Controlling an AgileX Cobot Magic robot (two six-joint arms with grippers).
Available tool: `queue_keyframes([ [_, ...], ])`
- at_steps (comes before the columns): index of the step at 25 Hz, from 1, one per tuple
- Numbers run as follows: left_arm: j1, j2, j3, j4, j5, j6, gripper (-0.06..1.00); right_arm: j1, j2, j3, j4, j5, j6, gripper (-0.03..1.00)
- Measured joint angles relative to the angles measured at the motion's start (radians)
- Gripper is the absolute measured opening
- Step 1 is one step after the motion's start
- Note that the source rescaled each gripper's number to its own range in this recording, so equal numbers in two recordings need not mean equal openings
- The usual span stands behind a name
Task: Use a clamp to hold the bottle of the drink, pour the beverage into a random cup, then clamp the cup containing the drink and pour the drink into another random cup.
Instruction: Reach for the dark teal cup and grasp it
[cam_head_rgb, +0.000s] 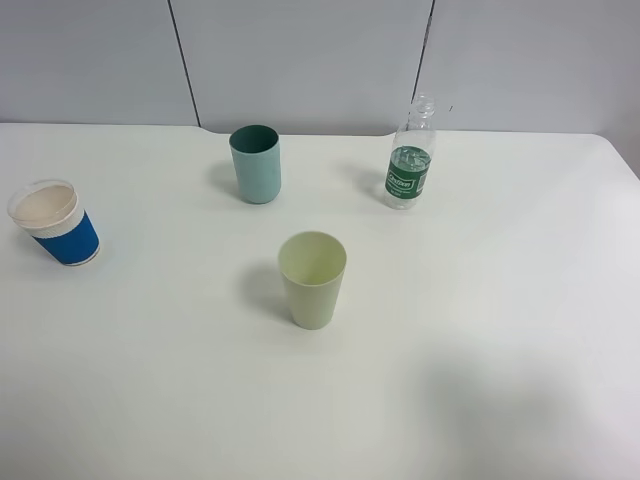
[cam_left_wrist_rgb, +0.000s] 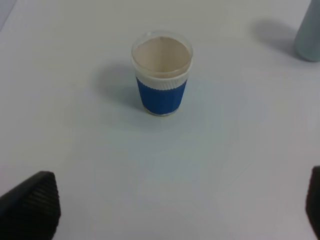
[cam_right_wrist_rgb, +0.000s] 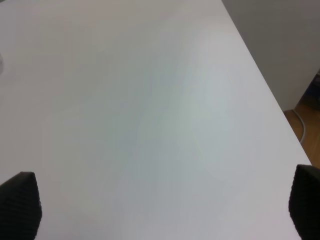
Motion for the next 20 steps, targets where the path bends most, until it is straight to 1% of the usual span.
queue_keyframes([
  [20, 0.000, 0.000, 0.000, 0.000, 0.000, 0.000, 1.00, 0.000, 0.000, 0.000, 0.000, -0.001, 0.001, 1.00],
])
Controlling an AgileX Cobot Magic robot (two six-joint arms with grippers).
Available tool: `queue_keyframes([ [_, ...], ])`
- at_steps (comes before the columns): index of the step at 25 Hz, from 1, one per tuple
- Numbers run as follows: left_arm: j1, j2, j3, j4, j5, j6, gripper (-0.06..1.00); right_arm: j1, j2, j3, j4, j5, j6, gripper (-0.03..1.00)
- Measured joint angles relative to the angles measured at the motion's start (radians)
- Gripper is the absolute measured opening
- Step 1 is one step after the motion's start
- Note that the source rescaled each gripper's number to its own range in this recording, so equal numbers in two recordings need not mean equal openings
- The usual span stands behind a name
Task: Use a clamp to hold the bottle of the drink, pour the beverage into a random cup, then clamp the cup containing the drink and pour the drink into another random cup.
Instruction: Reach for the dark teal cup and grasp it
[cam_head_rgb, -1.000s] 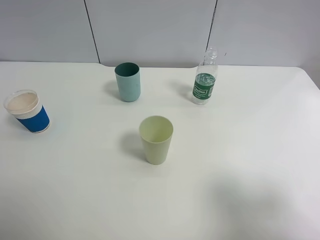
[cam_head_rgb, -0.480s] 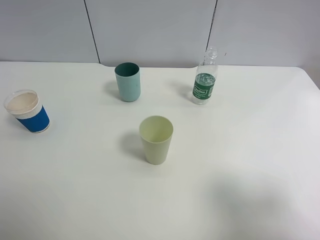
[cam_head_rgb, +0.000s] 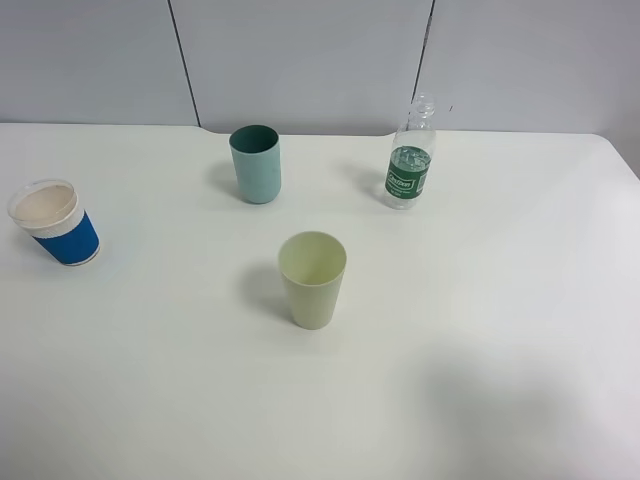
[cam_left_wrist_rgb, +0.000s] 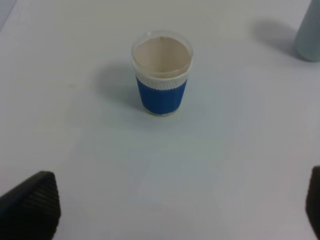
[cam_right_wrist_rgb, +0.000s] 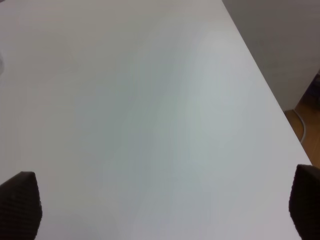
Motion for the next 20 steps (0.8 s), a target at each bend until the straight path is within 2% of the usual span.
queue_keyframes([
  [20, 0.000, 0.000, 0.000, 0.000, 0.000, 0.000, 1.00, 0.000, 0.000, 0.000, 0.000, 0.000, 0.000, 1.00],
])
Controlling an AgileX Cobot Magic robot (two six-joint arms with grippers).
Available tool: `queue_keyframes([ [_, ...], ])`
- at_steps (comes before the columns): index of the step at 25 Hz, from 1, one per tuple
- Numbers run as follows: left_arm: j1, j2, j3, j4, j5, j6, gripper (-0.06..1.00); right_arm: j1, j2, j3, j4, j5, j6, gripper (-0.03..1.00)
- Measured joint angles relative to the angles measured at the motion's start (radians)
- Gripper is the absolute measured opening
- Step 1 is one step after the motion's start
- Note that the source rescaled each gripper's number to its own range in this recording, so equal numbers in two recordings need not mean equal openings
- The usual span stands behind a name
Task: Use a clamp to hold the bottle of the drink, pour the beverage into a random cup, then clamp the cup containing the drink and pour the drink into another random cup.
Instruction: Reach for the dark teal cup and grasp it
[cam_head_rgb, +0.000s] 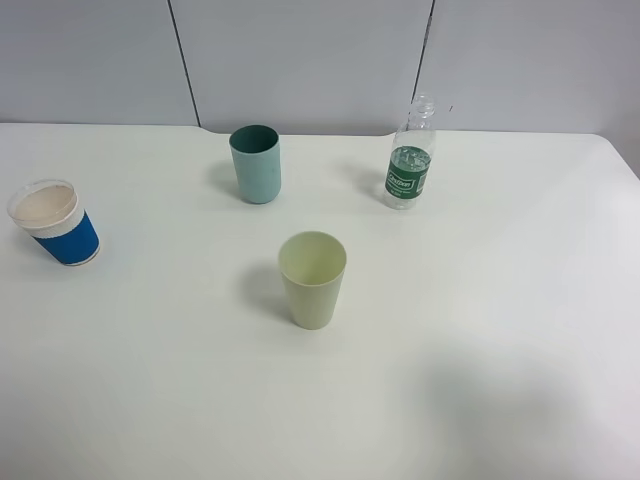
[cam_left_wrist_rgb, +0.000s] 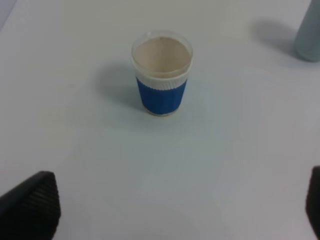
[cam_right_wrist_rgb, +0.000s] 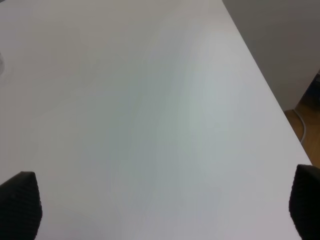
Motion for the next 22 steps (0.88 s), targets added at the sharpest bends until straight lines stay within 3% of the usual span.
queue_keyframes([
  [22, 0.000, 0.000, 0.000, 0.000, 0.000, 0.000, 1.00, 0.000, 0.000, 0.000, 0.000, 0.000, 0.000, 1.00],
])
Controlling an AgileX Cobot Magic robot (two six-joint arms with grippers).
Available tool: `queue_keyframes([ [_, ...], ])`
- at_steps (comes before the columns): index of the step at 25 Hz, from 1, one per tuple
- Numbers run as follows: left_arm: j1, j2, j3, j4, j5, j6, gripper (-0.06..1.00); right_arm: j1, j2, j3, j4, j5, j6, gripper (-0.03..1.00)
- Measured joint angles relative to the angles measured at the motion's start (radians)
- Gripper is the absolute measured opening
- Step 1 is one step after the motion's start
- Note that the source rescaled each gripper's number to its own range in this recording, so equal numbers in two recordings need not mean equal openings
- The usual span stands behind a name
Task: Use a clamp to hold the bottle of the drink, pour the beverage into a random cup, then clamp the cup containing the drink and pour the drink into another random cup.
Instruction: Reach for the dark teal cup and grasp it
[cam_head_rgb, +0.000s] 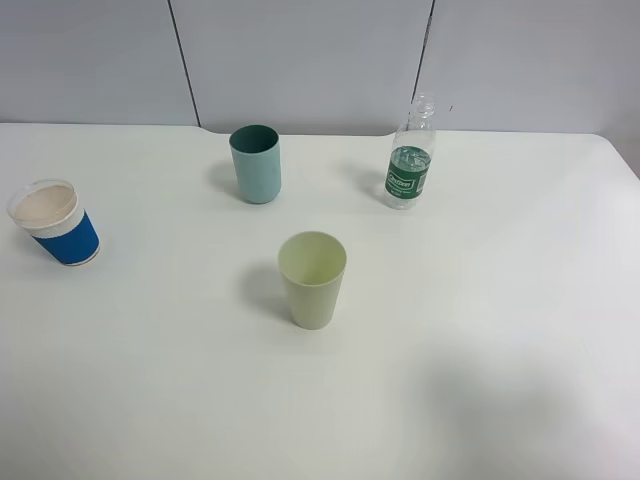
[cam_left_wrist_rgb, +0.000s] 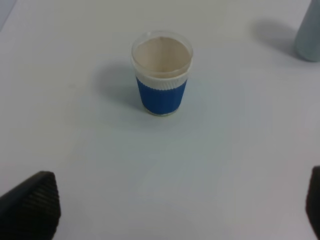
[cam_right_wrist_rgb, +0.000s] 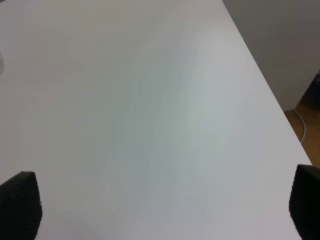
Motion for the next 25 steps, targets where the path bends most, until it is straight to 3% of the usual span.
queue_keyframes([
  [21, 0.000, 0.000, 0.000, 0.000, 0.000, 0.004, 1.00, 0.000, 0.000, 0.000, 0.000, 0.000, 0.000, 1.00],
  [25, 0.000, 0.091, -0.031, -0.015, -0.038, 0.006, 1.00, 0.000, 0.000, 0.000, 0.000, 0.000, 0.000, 1.00],
])
